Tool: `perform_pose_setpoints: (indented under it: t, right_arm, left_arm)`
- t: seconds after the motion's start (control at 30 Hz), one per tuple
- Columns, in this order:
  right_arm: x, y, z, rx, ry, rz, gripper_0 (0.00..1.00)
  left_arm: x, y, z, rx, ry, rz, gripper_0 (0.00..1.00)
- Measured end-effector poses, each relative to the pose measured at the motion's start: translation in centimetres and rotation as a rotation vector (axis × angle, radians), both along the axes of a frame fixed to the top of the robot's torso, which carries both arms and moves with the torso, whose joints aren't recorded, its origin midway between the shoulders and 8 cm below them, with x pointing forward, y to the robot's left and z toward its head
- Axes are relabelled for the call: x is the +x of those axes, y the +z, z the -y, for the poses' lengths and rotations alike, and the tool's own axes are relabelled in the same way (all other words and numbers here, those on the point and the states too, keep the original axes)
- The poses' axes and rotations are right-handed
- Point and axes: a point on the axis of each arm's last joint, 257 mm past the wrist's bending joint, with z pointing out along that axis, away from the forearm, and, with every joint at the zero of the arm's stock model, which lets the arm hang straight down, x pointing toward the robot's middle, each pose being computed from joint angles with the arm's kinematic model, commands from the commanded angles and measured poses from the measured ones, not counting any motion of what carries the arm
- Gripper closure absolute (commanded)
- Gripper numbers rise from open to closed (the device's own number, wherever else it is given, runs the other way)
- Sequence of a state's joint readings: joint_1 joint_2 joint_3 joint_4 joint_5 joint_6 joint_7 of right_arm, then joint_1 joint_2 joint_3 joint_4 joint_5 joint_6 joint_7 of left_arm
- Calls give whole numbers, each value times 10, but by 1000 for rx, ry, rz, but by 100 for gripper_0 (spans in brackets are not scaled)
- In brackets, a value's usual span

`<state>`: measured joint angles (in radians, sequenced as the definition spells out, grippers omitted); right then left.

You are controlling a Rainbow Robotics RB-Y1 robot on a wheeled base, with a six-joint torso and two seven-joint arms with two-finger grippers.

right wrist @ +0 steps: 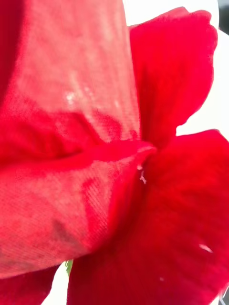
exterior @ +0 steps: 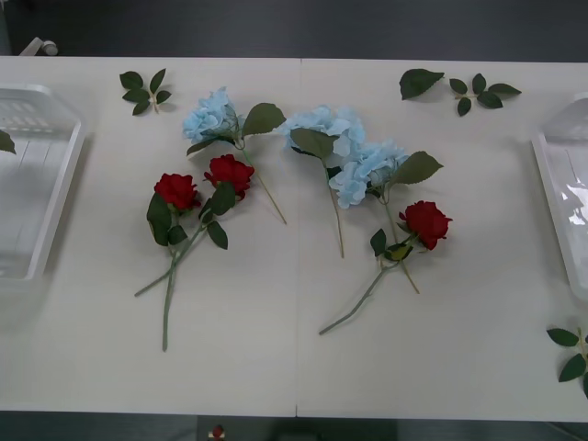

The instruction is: Put the red flowers into the right box and the blue flowers into the left box

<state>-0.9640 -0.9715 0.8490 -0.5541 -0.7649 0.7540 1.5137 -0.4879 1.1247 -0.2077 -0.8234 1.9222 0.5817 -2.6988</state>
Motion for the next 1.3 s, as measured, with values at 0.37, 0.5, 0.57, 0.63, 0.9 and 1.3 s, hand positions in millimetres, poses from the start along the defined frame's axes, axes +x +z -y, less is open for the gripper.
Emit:
perform_pose_setpoints:
  t: [0.37, 0.5, 0.57, 0.63, 0.9, 1.3]
  right_arm:
    - [-7, -35, 5, 59, -38, 52, 11]
    - [-8, -45, -12, 173, -77, 67, 4]
    - [-9, -54, -30, 245, -91, 48, 3]
    - [-9, -61, -56, 355, -107, 34, 1]
    - [-8, -24, -154, 767, -197, 6, 0]
    - [-43, 30, -302, 1066, -423, -68, 0]
  left_arm:
    - [0, 0, 0, 0, 0, 0, 51]
    - [0, 0, 0, -1, 1, 0, 45]
    - [0, 0, 0, -1, 1, 0, 42]
    - [0, 0, 0, -1, 1, 0, 37]
    - [-8, -6, 19, -75, -64, -42, 0]
    - [-41, 39, 136, -178, -486, -111, 0]
